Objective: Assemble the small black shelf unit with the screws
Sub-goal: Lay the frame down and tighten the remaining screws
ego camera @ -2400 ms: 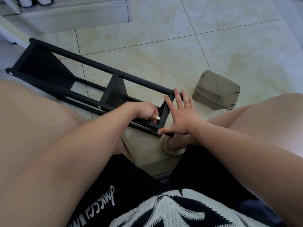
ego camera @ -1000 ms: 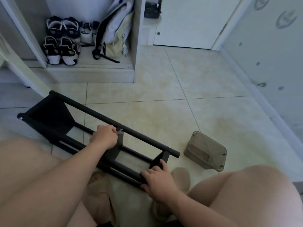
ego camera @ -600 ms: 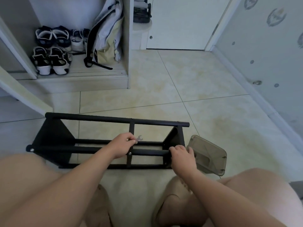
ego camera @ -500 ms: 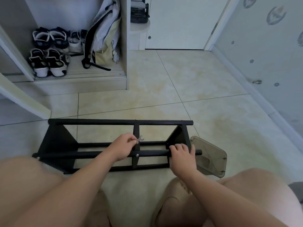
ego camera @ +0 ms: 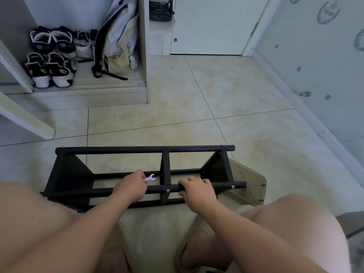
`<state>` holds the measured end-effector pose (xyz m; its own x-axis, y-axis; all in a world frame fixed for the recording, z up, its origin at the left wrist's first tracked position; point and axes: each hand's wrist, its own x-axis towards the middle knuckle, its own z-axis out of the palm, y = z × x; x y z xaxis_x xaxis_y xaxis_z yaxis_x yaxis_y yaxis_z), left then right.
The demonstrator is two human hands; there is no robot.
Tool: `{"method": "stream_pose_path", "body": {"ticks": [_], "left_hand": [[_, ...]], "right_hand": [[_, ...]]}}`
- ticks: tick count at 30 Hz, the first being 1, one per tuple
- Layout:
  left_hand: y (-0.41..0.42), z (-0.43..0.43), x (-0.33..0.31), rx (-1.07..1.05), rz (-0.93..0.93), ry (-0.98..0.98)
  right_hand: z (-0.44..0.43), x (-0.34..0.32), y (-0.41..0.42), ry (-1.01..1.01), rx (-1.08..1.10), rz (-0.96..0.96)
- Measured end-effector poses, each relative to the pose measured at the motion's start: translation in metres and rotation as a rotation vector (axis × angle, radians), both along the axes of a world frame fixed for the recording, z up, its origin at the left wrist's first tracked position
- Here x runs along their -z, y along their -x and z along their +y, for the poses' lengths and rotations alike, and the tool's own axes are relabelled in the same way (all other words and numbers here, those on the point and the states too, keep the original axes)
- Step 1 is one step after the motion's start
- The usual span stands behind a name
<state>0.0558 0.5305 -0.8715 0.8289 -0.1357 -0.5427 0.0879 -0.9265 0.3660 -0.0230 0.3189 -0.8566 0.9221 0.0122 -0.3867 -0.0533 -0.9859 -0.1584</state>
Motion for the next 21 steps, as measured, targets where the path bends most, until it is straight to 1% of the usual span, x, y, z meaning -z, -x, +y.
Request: {"method": "stream_pose_path", "body": {"ticks": [3, 8, 10, 12, 14, 17, 21], "left_hand": [[0.013, -0.004, -0.003, 0.033, 0.056, 0.057], [0.028, -0.005, -0.005, 0.022, 0.097, 0.109], [0.027, -0.004, -0.007, 0.016, 0.097, 0.122], [0.022, -0.004, -0.009, 0.010, 0.109, 0.130], [0.018, -0.004, -0.013, 0.020, 0.145, 0.107], [0.012, -0.005, -0.013, 0.069, 0.198, 0.058], [0.003, -0.003, -0.008, 0.073, 0.295, 0.126]], "right_hand": [[-0.005, -0.004, 0.013, -0.004, 0.035, 0.079], [-0.010, -0.006, 0.027, 0.017, 0.057, 0.129], [-0.010, -0.006, 0.027, -0.029, 0.054, 0.089], [-0.008, -0.006, 0.023, -0.136, 0.034, -0.009], [-0.005, -0.004, 0.012, -0.170, -0.049, -0.071], [-0.002, 0.003, -0.008, -0.068, -0.216, -0.012], [-0.009, 0.018, -0.025, 0.036, -0.348, 0.043]]}}
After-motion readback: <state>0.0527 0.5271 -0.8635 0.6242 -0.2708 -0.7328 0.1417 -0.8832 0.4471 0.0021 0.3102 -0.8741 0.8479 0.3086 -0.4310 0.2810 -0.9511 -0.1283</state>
